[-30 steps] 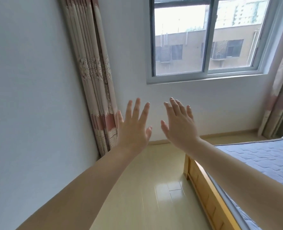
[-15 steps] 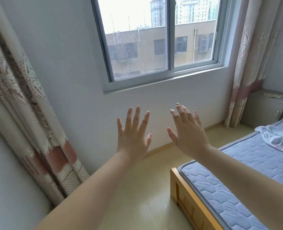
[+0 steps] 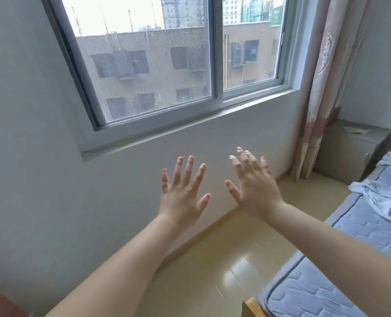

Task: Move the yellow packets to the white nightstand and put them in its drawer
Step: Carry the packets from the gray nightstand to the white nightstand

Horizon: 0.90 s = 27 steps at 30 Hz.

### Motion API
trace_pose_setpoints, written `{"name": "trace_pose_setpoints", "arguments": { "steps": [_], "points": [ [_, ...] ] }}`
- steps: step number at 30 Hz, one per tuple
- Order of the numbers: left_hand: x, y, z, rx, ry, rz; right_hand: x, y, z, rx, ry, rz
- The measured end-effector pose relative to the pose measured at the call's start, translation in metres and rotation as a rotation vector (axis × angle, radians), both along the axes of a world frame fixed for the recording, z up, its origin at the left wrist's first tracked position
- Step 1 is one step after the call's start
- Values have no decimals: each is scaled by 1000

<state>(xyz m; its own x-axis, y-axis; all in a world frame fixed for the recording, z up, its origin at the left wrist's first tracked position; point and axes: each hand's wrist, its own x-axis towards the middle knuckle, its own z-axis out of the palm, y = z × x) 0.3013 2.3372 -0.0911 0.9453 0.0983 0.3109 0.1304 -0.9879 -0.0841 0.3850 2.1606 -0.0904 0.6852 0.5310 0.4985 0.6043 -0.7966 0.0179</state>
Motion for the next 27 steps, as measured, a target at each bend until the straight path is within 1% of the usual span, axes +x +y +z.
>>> {"name": "trace_pose_setpoints", "arguments": {
  "steps": [2, 6, 11, 16, 20, 24, 27],
  "points": [
    [50, 21, 1, -5, 3, -45, 40, 16, -1, -3, 6, -35],
    [188, 60, 4, -34, 27, -200, 150, 50, 1, -32, 84, -204],
    [334, 54, -9, -21, 102, -402, 256, 45, -11, -18, 181, -432],
    [462, -1, -46, -45, 193, -574, 353, -6, -41, -62, 215, -591],
    [571, -51, -72, -7, 226, -659, 453, -50, -60, -37, 219, -670],
    [697, -108, -78, -19, 235, -706, 565, -97, -67, 12, 276, -732],
    [775, -148, -85, -50, 263, -735, 643, -138, -71, -5, 291, -756]
  ]
}}
